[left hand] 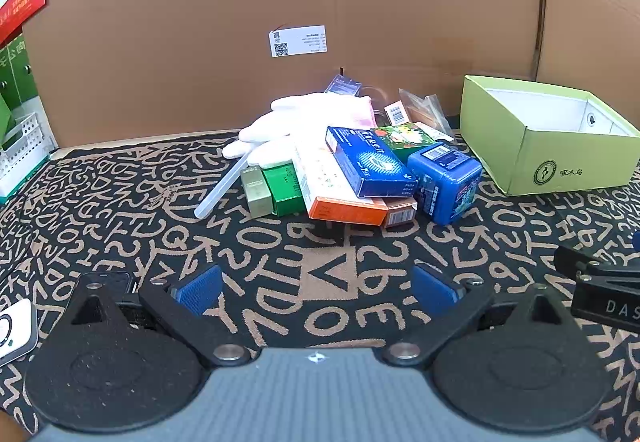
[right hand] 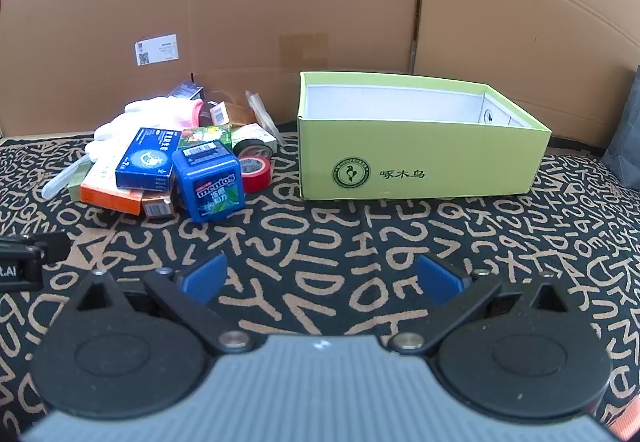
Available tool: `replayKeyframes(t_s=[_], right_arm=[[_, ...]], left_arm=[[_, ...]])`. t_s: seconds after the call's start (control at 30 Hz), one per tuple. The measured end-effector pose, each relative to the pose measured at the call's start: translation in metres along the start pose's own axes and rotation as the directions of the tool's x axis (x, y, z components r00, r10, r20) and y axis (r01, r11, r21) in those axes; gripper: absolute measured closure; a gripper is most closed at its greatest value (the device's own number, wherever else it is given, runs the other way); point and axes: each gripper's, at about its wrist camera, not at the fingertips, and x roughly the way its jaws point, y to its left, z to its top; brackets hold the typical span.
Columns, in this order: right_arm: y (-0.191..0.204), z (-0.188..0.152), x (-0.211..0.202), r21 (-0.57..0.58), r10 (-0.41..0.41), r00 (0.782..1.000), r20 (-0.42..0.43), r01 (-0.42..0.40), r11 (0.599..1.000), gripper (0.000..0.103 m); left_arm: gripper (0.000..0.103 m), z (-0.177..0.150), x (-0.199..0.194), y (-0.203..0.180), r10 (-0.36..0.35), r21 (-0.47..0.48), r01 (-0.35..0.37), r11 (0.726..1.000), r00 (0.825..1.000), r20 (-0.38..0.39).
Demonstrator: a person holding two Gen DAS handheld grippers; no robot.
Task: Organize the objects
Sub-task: 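Approach the pile of items with both tools open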
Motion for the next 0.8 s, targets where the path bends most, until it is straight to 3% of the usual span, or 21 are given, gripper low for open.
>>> replayKeyframes(t_s=[0.8], right_arm=[[0.0099,0.0069,0.0097,-0.027,0.002,0.999,-0.032,-0.003,1.000,0.000]], left_arm=[[0.000,0.0002,0.0082,0.0043,0.001,-0.008,-0.001,1.000,1.000,-0.017]])
